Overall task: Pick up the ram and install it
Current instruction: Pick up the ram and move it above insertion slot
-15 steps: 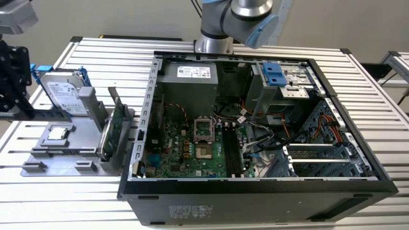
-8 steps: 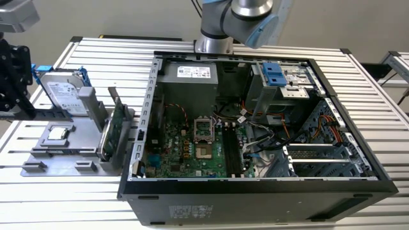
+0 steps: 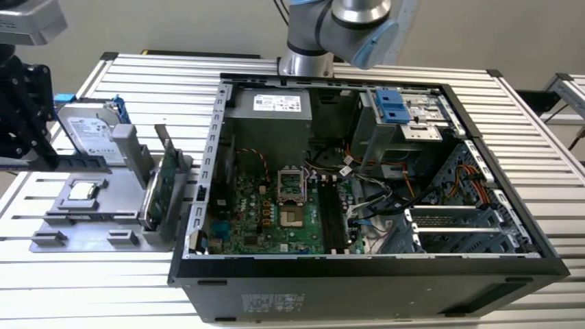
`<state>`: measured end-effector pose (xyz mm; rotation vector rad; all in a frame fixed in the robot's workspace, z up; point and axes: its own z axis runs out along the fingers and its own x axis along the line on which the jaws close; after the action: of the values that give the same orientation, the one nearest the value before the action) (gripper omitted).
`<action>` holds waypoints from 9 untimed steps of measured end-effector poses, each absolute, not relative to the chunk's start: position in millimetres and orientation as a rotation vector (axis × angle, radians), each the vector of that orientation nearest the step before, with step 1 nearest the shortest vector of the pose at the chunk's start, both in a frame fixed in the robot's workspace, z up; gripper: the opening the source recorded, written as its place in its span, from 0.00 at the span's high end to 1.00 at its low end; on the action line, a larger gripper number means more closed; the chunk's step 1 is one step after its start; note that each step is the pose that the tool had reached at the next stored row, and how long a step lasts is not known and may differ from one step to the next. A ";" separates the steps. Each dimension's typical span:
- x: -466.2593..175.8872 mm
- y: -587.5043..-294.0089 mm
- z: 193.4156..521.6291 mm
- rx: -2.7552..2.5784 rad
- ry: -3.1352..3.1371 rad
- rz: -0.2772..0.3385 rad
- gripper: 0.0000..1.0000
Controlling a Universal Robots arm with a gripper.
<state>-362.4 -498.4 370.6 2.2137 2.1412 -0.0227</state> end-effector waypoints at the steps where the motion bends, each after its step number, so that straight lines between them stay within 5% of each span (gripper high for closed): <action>1: -360.6 -498.4 370.6 2.214 2.141 -0.023 1.00; 9: -345.6 -498.4 370.8 2.214 2.141 -0.023 1.00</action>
<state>-345.6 -498.4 370.8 2.2138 2.1414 -0.0229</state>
